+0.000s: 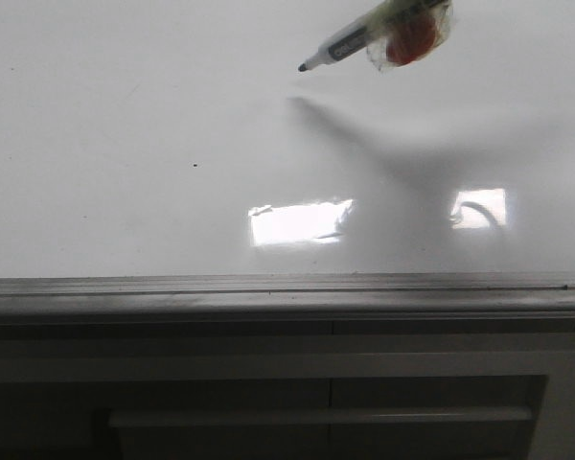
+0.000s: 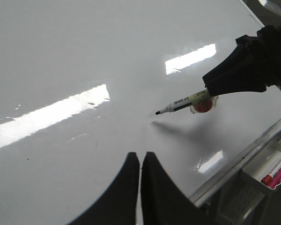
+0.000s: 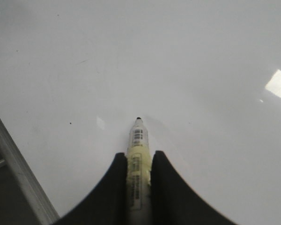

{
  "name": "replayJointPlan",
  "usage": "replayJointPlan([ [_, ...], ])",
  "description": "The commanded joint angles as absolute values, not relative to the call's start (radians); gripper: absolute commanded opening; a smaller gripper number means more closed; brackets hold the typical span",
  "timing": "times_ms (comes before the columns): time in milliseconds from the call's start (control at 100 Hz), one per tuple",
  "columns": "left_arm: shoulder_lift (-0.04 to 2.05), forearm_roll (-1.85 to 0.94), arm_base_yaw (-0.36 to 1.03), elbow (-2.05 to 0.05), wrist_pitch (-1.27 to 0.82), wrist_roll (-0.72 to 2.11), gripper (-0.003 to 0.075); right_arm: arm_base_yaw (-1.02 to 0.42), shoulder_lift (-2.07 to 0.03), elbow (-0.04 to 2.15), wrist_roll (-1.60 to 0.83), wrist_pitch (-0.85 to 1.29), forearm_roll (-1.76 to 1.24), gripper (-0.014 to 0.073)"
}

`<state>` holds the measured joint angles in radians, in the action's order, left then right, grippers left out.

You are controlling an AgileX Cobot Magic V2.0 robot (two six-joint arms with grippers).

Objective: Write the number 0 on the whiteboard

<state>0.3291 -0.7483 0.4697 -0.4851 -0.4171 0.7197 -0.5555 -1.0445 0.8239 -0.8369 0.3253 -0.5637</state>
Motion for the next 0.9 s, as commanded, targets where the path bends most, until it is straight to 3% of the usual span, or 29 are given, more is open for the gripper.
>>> replayJointPlan([
  [0,0.335,-0.782,0.465,-0.511,-0.350,0.708,-0.0020,-0.550,-1.049,0.868,-0.828,0.242,-0.580,-0.0047],
  [380,0.335,-0.782,0.465,-0.511,-0.350,0.708,-0.0020,-0.550,-1.105,0.868,-0.828,0.289,-0.582,-0.0047],
  [690,0.335,-0.782,0.465,-0.511,-0.350,0.708,-0.0020,-0.550,-1.108,0.868,-0.828,0.457,-0.542,-0.0047],
  [890,0.335,-0.782,0.465,-0.511,-0.350,0.708,-0.0020,-0.550,-1.106,0.868,-0.556,0.555,-0.262,-0.0047],
])
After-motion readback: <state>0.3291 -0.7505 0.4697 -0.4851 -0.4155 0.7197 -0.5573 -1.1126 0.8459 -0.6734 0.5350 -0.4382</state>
